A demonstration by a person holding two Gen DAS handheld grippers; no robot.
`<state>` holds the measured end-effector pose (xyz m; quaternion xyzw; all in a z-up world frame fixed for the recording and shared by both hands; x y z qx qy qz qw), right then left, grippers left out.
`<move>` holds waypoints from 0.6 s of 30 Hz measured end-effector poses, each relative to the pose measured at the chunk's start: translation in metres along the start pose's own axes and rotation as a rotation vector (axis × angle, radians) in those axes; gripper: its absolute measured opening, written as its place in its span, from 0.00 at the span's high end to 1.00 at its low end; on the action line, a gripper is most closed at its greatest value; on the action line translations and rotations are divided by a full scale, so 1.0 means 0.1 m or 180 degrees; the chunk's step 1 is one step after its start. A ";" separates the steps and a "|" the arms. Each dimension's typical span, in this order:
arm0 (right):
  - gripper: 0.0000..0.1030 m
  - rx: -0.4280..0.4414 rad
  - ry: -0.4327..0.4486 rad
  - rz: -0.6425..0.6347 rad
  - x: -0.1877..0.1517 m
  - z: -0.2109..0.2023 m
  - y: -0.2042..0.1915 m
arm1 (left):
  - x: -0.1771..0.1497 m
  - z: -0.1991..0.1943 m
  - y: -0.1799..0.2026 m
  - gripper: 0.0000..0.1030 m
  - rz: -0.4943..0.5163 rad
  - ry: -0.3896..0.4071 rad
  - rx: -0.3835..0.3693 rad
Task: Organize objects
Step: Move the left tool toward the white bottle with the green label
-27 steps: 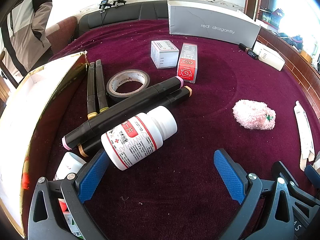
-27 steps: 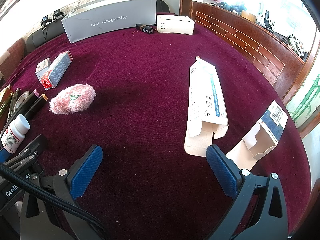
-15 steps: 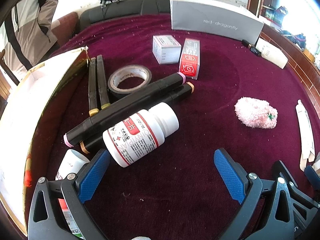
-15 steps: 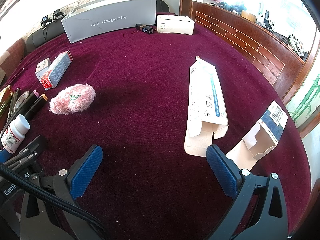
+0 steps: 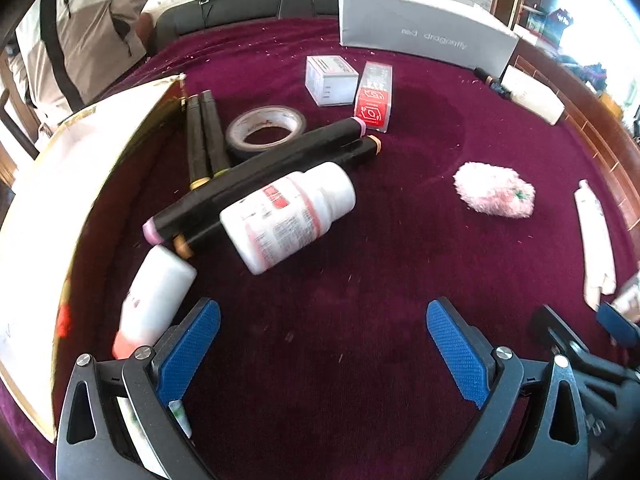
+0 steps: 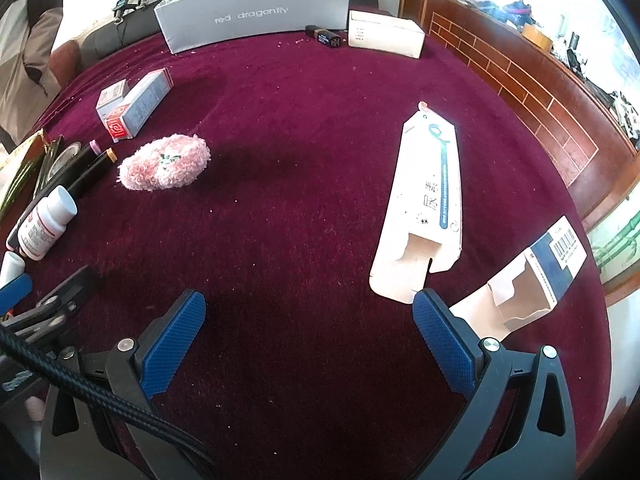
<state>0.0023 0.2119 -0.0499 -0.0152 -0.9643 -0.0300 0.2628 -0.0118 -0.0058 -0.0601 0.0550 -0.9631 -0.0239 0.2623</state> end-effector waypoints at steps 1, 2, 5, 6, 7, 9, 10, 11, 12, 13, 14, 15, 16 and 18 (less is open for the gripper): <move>0.00 0.0003 0.0027 -0.0003 -0.01 -0.01 0.00 | -0.01 -0.07 -0.01 0.02 -0.0018 0.0022 -0.0081; 0.00 0.0007 0.0026 -0.0003 -0.01 -0.01 0.01 | -0.03 -0.18 -0.02 0.02 -0.0022 0.0078 -0.0181; 0.00 -0.0009 0.0044 0.0002 0.00 -0.01 0.00 | 0.00 -0.48 -0.03 0.02 0.0027 0.0314 -0.0305; 0.00 -0.0010 0.0048 0.0004 0.00 -0.01 0.00 | 0.01 -0.57 -0.03 0.02 0.0063 0.0416 -0.0313; 0.00 -0.0013 0.0049 0.0004 0.00 -0.01 -0.01 | 0.02 -0.66 -0.03 0.02 0.0096 0.0499 -0.0301; 0.00 -0.0021 0.0046 0.0002 0.00 0.00 -0.01 | 0.03 -0.86 -0.05 0.02 0.0140 0.0680 -0.0322; 0.00 -0.0021 0.0046 0.0002 0.00 -0.01 -0.01 | 0.04 -0.94 -0.07 0.02 0.0140 0.0740 -0.0345; 0.00 -0.0021 0.0047 0.0001 0.00 -0.01 -0.01 | 0.04 -1.00 -0.08 0.02 0.0140 0.0790 -0.0346; 0.00 -0.0024 0.0046 0.0001 0.00 -0.01 -0.01 | 0.07 -1.06 -0.11 0.02 0.0143 0.0861 -0.0334; 0.00 -0.0033 0.0045 -0.0003 0.00 -0.01 -0.01 | 0.08 -1.11 -0.12 0.02 0.0147 0.0913 -0.0328; 0.00 -0.0035 0.0045 -0.0004 0.00 0.00 -0.01 | 0.07 -1.19 -0.13 0.02 0.0166 0.0988 -0.0324; 0.00 -0.0034 0.0045 -0.0004 0.00 0.00 -0.01 | 0.08 -1.20 -0.16 0.02 0.0179 0.1019 -0.0310; 0.00 -0.0032 0.0041 -0.0009 0.00 0.00 -0.01 | 0.06 -1.23 -0.18 0.02 0.0192 0.1057 -0.0300; 0.00 -0.0015 0.0027 -0.0014 0.00 0.00 -0.01 | 0.04 -1.31 -0.20 0.02 0.0237 0.1156 -0.0297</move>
Point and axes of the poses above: each gripper's, at about its wrist camera, not at the fingertips, and z roughly the way its jaws point, y to its right, x to its top, the point moved 8 cm from there along z, roughly the way its jaws point, and after that the axes turned 6 degrees about -z, right-handed, at the moved point
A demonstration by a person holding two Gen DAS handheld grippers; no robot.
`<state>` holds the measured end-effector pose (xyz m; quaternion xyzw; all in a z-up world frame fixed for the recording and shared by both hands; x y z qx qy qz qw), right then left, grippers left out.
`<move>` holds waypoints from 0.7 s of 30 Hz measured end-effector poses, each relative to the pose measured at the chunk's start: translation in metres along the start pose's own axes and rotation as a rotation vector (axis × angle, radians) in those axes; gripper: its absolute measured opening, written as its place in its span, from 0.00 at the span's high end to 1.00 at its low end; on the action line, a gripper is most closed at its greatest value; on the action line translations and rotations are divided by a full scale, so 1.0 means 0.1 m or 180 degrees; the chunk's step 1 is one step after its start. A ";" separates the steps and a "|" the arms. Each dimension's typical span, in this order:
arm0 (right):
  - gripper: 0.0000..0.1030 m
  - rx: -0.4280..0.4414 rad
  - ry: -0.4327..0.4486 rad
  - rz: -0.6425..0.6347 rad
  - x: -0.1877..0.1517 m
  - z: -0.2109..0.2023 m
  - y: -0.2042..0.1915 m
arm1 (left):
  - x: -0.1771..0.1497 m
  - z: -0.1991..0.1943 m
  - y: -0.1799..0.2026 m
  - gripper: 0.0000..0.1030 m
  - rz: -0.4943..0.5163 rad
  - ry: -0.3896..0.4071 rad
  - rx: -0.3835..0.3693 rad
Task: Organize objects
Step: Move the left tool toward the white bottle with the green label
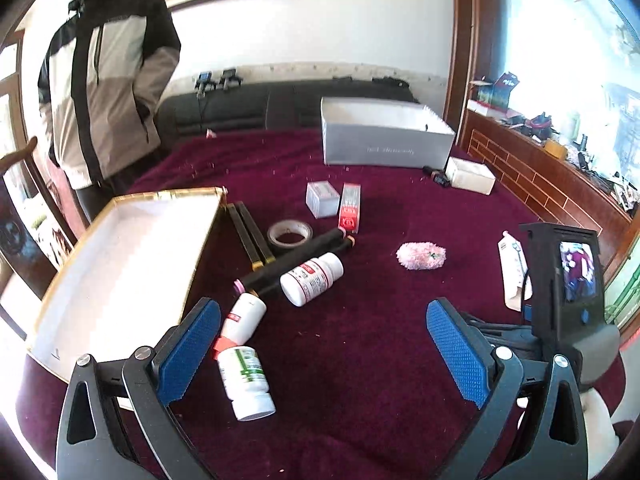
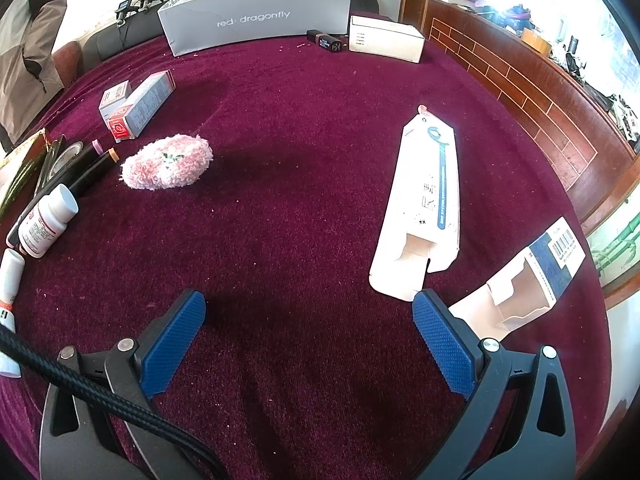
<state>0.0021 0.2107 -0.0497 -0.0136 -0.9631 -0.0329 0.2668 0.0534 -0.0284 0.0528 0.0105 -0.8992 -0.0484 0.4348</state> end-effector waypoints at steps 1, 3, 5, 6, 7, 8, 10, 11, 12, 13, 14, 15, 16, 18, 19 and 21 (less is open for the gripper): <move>0.00 0.0002 -0.0013 -0.0006 0.00 0.00 0.00 | 0.00 -0.02 -0.01 0.02 0.0018 0.0026 0.0013; 0.00 -0.0028 -0.0025 -0.0014 -0.01 -0.04 -0.01 | 0.00 -0.10 -0.07 0.02 0.0016 0.0073 0.0023; 0.00 -0.0142 0.0085 -0.0047 0.01 -0.17 0.00 | 0.01 -0.17 -0.16 0.02 -0.0047 0.0102 0.0007; 0.00 -0.0199 0.0174 -0.0092 0.03 -0.27 -0.01 | 0.02 -0.20 -0.19 0.02 -0.0072 0.0112 0.0002; 0.00 -0.0257 0.0266 -0.0144 0.06 -0.38 -0.03 | 0.04 -0.23 -0.24 0.02 -0.0102 0.0132 0.0005; 0.00 -0.0341 0.0400 -0.0231 0.11 -0.55 -0.05 | 0.06 -0.25 -0.28 0.02 -0.0125 0.0162 0.0012; 0.00 -0.0407 0.0561 -0.0344 0.20 -0.77 -0.10 | 0.09 -0.30 -0.36 0.02 -0.0164 0.0227 0.0040; 0.00 -0.0421 0.0628 -0.0389 0.26 -0.88 -0.12 | 0.14 -0.34 -0.43 0.02 -0.0206 0.0286 0.0066; 0.00 -0.0411 0.0731 -0.0461 0.36 -1.06 -0.16 | 0.17 -0.37 -0.47 0.02 -0.0229 0.0323 0.0075; 0.00 -0.0390 0.0812 -0.0512 0.46 -1.21 -0.19 | 0.21 -0.40 -0.52 0.02 -0.0249 0.0366 0.0084; 0.00 -0.0379 0.0932 -0.0560 0.59 -1.41 -0.23 | 0.25 -0.43 -0.58 0.02 -0.0272 0.0412 0.0113; 0.00 -0.0377 0.1105 -0.0585 0.76 -1.65 -0.27 | 0.31 -0.47 -0.64 0.02 -0.0298 0.0460 0.0147; 0.00 -0.0342 0.1380 -0.0582 0.96 -1.98 -0.31 | 0.35 -0.49 -0.68 0.02 -0.0320 0.0500 0.0161; 0.00 -0.0043 0.1974 -0.0558 1.23 -2.51 -0.40 | 0.45 -0.57 -0.80 0.02 -0.0380 0.0629 0.0209; 0.00 0.0137 0.2157 -0.0567 1.24 -2.63 -0.46 | 0.48 -0.59 -0.86 0.02 -0.0402 0.0671 0.0239; 0.00 0.0596 0.2169 -0.0515 1.22 -2.56 -0.57 | 0.54 -0.61 -1.02 0.02 -0.0474 0.0727 0.0310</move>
Point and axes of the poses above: each gripper's, at about its wrist camera, not at the fingertips, and z roughly the way its jaws point, y to its right, x to its top, the point moved 8 cm from there along z, roughly the way its jaws point, and after that the axes turned 6 degrees about -z, right-handed, at the moved point
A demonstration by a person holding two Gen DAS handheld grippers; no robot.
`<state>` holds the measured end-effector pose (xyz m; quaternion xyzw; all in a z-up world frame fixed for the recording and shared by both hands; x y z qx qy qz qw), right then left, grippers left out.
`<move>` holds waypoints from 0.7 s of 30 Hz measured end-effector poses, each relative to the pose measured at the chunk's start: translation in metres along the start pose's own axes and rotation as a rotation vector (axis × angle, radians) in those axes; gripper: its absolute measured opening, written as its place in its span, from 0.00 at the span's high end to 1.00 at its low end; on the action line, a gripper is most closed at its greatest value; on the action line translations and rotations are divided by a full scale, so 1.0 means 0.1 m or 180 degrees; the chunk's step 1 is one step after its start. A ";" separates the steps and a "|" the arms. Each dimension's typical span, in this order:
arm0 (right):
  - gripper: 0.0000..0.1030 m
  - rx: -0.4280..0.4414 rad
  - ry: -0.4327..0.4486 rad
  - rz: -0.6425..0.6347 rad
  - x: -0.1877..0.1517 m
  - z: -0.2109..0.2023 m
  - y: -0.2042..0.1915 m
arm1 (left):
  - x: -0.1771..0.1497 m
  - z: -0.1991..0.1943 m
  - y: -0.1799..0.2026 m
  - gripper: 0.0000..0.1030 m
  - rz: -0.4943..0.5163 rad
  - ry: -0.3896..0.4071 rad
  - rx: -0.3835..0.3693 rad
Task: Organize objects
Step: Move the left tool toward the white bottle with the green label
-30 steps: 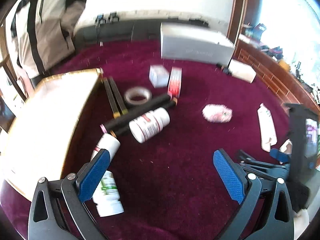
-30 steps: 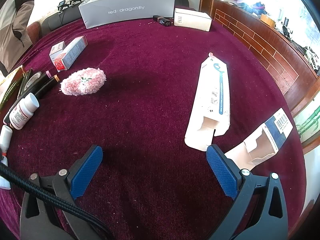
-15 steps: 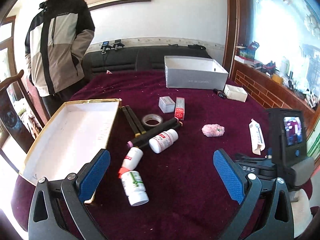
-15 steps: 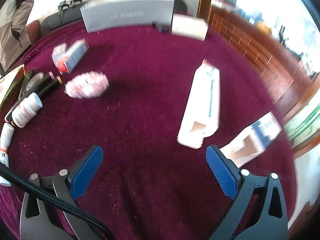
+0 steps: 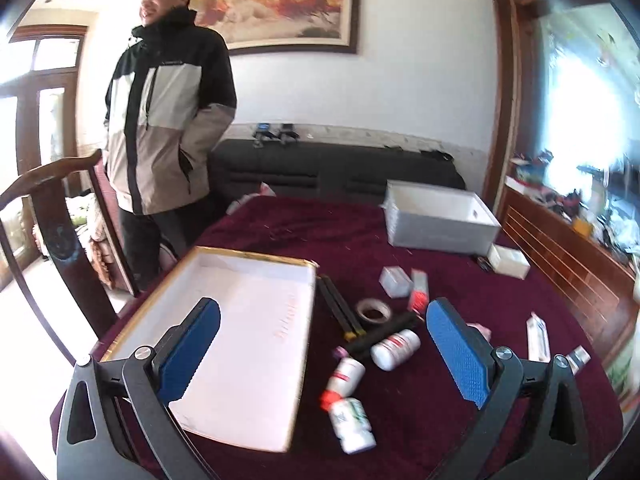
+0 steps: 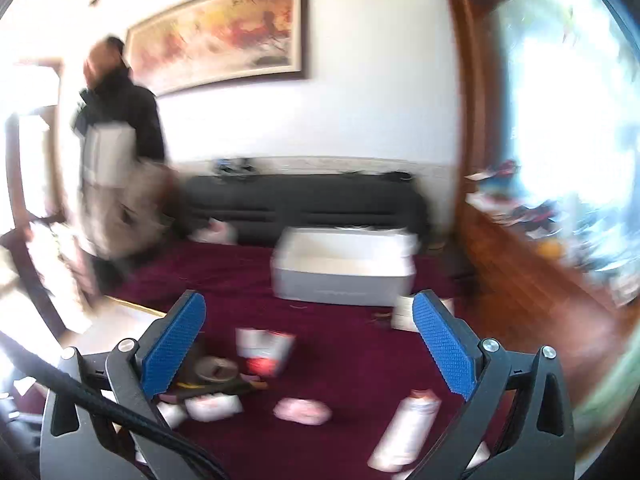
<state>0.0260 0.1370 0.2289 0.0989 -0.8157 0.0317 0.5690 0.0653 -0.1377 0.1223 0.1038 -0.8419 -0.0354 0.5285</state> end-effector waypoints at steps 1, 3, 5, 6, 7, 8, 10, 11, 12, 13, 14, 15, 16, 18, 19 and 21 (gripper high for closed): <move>0.00 0.0260 -0.0393 0.0144 -0.22 0.24 -0.08 | 0.02 0.00 -0.06 0.02 -0.0025 0.0001 0.0021; 0.00 0.0364 -0.0995 0.0300 -0.69 0.59 -0.13 | 0.04 0.05 -0.24 0.02 -0.0079 -0.0030 0.0109; 0.00 0.0163 -0.1164 0.0370 -1.07 0.79 -0.07 | 0.03 0.09 -0.39 0.02 -0.0105 -0.0060 0.0198; 0.00 0.0048 -0.1198 0.0368 -1.22 0.83 -0.02 | 0.00 0.11 -0.48 0.02 -0.0119 -0.0089 0.0239; 0.00 -0.0043 -0.1259 0.0353 -1.38 0.88 0.01 | -0.04 0.14 -0.53 0.02 -0.0131 -0.0118 0.0268; 0.00 -0.0047 -0.1293 0.0358 -1.45 0.92 0.02 | -0.10 0.20 -0.59 0.02 -0.0146 -0.0156 0.0269; 0.00 -0.0030 -0.1347 0.0336 -1.61 1.01 0.01 | -0.23 0.32 -0.61 0.02 -0.0158 -0.0290 0.0228; 0.00 -0.0058 -0.1368 0.0300 -1.63 1.06 0.01 | -0.31 0.38 -0.60 0.02 -0.0154 -0.0379 0.0195; 0.00 -0.0074 -0.1398 0.0271 -1.68 1.13 0.00 | -0.36 0.43 -0.55 0.02 -0.0150 -0.0448 0.0156; 0.00 -0.0035 -0.1428 0.0295 -1.70 1.21 -0.03 | -0.40 0.47 -0.50 0.02 -0.0140 -0.0506 0.0119; 0.00 -0.0007 -0.1438 0.0338 -1.68 1.23 -0.03 | -0.45 0.52 -0.41 0.02 -0.0111 -0.0563 0.0070; 0.00 0.0029 -0.1448 0.0408 -1.70 1.32 -0.04 | -0.51 0.57 -0.29 0.02 -0.0050 -0.0624 -0.0001; 0.00 0.0044 -0.1433 0.0440 -1.74 1.22 -0.02 | -0.53 0.58 -0.21 0.02 -0.0006 -0.0646 -0.0038; 0.00 0.0052 -0.1422 0.0493 -1.77 1.19 -0.01 | -0.61 0.61 0.00 0.02 0.0173 -0.0692 -0.0111; 0.00 0.0058 -0.1424 0.0540 -1.80 1.22 -0.01 | -0.63 0.60 0.07 0.02 0.0242 -0.0703 -0.0137; 0.00 0.0104 -0.1408 0.0651 -1.87 1.25 0.02 | -0.77 0.63 0.23 0.02 0.0389 -0.0777 -0.0188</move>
Point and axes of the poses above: each gripper's, at about its wrist camera, not at the fingertips, and z roughly the way its jaws point, y to its right, x to its top, the point moved 8 cm from there along z, roughly the way its jaws point, and after that the axes turned 6 degrees about -z, right-handed, at the moved point
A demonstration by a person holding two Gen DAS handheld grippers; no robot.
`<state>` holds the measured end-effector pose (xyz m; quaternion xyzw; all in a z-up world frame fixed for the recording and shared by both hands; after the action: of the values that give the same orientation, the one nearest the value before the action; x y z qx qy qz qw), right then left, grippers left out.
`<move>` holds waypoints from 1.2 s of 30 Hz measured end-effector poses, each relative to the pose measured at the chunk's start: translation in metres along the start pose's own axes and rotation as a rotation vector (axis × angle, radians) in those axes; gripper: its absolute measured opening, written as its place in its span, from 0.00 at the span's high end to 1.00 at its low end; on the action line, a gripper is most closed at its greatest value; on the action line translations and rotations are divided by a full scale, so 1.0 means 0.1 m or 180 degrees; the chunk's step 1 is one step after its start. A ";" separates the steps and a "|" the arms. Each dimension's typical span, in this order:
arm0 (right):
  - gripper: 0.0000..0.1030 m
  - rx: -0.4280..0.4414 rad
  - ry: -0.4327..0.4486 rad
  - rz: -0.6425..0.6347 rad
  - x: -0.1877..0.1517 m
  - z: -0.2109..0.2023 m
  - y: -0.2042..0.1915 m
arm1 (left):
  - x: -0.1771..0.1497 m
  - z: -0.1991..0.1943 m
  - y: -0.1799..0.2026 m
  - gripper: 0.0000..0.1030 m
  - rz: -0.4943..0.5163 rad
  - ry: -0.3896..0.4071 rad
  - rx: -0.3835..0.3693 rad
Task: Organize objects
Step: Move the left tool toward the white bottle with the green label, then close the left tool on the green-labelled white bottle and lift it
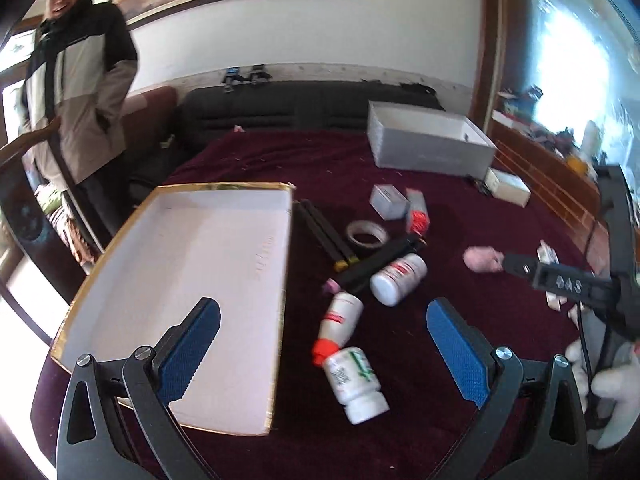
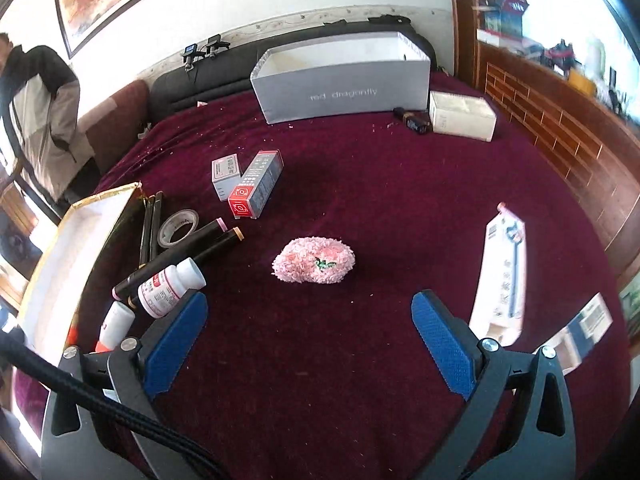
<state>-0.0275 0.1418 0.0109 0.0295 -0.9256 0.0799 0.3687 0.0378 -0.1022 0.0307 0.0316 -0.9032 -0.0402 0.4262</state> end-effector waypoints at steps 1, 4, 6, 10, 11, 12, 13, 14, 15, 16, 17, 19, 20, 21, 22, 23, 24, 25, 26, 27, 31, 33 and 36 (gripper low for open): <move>0.00 0.0020 0.0009 0.0040 -0.02 0.02 0.03 | -0.03 0.01 0.04 0.02 0.0035 -0.0036 0.0003; 0.00 0.0102 -0.0023 0.0172 -0.08 0.11 0.09 | -0.16 0.09 0.13 0.02 0.0077 -0.0178 -0.0021; 0.00 0.0143 -0.0027 0.0221 -0.12 0.16 0.12 | -0.20 0.10 0.15 0.02 0.0112 -0.0195 0.0039; 0.00 0.0137 0.0037 0.0225 -0.14 0.16 0.14 | -0.25 0.17 0.15 0.02 0.0144 -0.0250 0.0203; 0.00 0.0147 0.0063 0.0220 -0.13 0.14 0.13 | -0.27 0.18 0.14 0.02 0.0139 -0.0269 0.0225; 0.00 0.0136 0.0090 0.0205 -0.13 0.12 0.13 | -0.30 0.20 0.15 0.02 0.0150 -0.0294 0.0270; 0.00 0.0126 0.0105 0.0189 -0.12 0.12 0.12 | -0.33 0.21 0.14 0.02 0.0166 -0.0317 0.0308; 0.00 0.0119 0.0115 0.0173 -0.12 0.11 0.11 | -0.36 0.23 0.16 0.02 0.0192 -0.0347 0.0340; 0.00 0.0114 0.0128 0.0149 -0.13 0.10 0.10 | -0.40 0.25 0.17 0.02 0.0221 -0.0384 0.0367; 0.00 0.0112 0.0129 0.0129 -0.13 0.10 0.09 | -0.43 0.26 0.16 0.02 0.0243 -0.0412 0.0396; 0.00 0.0114 0.0128 0.0114 -0.13 0.10 0.08 | -0.48 0.29 0.17 0.02 0.0270 -0.0456 0.0434; 0.00 0.0116 0.0131 0.0084 -0.14 0.10 0.06 | -0.53 0.35 0.19 0.04 0.0302 -0.0510 0.0439; 0.00 0.0118 0.0134 0.0078 -0.14 0.10 0.06 | -0.56 0.36 0.21 0.05 0.0325 -0.0533 0.0438; 0.00 0.0123 0.0138 0.0072 -0.14 0.10 0.06 | -0.58 0.38 0.22 0.10 0.0343 -0.0571 0.0419; 0.00 0.0121 0.0134 0.0071 -0.14 0.10 0.06 | -0.60 0.39 0.23 0.14 0.0351 -0.0604 0.0403; 0.00 0.0118 0.0128 0.0070 -0.14 0.11 0.06 | -0.62 0.41 0.24 0.16 0.0351 -0.0631 0.0392; 0.00 0.0121 0.0118 0.0074 -0.14 0.12 0.06 | -0.63 0.41 0.25 0.20 0.0350 -0.0652 0.0376; 0.00 0.0124 0.0108 0.0080 -0.15 0.13 0.07 | -0.63 0.41 0.26 0.24 0.0355 -0.0666 0.0361; 0.00 0.0121 0.0104 0.0083 -0.15 0.14 0.07 | -0.63 0.41 0.27 0.25 0.0363 -0.0670 0.0351; 0.00 0.0112 0.0103 0.0080 -0.15 0.14 0.07 | -0.63 0.40 0.28 0.25 0.0375 -0.0655 0.0361; 0.00 0.0091 0.0089 0.0048 -0.15 0.16 0.06 | -0.60 0.35 0.35 0.25 0.0465 -0.0605 0.0348; 0.00 0.0085 0.0086 0.0039 -0.16 0.16 0.06 | -0.61 0.34 0.40 0.25 0.0499 -0.0619 0.0304; 0.00 0.0071 0.0093 0.0044 -0.16 0.16 0.06 | -0.63 0.35 0.45 0.35 0.0545 -0.0628 0.0270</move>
<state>-0.0276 0.1454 -0.0118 0.0261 -0.9194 0.0931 0.3813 0.0498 -0.0500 -0.0357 -0.0316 -0.9410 0.0317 0.3355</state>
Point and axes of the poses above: each gripper's, at about its wrist camera, not at the fingertips, and z roughly the way its jaws point, y to its right, x to its top, the point moved 8 cm from there along z, roughly the way its jaws point, and after that the axes turned 6 degrees about -z, right-handed, at the moved point
